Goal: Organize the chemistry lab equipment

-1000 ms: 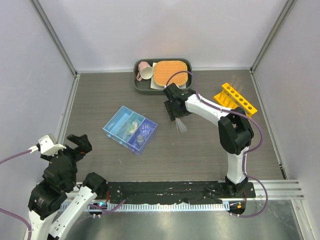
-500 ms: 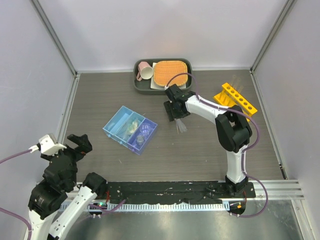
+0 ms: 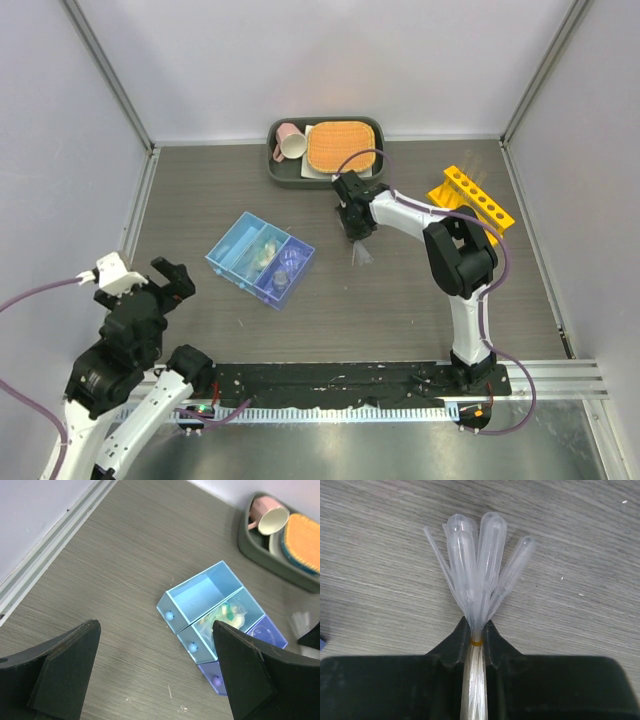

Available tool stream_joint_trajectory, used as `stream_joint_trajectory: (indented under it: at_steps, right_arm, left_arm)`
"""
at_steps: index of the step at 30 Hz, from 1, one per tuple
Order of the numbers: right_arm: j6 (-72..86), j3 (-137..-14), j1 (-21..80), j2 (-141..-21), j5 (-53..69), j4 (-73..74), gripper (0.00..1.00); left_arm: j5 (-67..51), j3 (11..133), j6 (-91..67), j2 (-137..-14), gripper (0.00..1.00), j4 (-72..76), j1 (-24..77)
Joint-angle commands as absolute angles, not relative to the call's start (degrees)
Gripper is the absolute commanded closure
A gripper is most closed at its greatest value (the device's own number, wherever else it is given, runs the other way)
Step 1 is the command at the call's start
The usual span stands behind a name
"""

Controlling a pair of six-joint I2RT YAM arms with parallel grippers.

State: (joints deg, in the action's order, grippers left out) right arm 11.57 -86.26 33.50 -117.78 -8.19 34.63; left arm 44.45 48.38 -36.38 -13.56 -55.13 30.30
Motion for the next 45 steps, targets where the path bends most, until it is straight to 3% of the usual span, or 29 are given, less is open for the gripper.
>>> stream_joint_trajectory:
  at_steps: [1,9,16,24,32,45]
  right_arm:
    - [12.2,-87.0,33.3,-116.0,-7.9,33.7,0.92]
    - [14.2,-83.9,35.2,-104.3,-8.5,34.3,0.98]
    - [15.1,-86.4,45.0,-93.1,-15.3,37.6,0.99]
    - [22.1,-83.5,53.6,-85.8,-9.6,28.5,0.99]
    - [23.6,-77.0,57.9,-81.8,-7.9,22.1,0.99]
    - [22.1,-70.7,61.6,-76.9,-8.8,19.7,0.99]
  left_arm:
    - [42.4,49.3,-34.6,-19.6,0.00,-52.5,30.3]
    - [39.9,56.4,-36.6,-33.6,0.00,-52.6,30.3]
    - [38.2,60.7,-39.2,-47.9,0.00,-52.0,29.3]
    - [18.8,59.0,-40.3,-58.9,0.00,-43.5,11.9]
    - [7.3,61.9,-41.4,-74.5,0.00,-38.9,-1.8]
    - [-3.6,58.8,-50.4,-87.8,0.02,-29.5,-8.0]
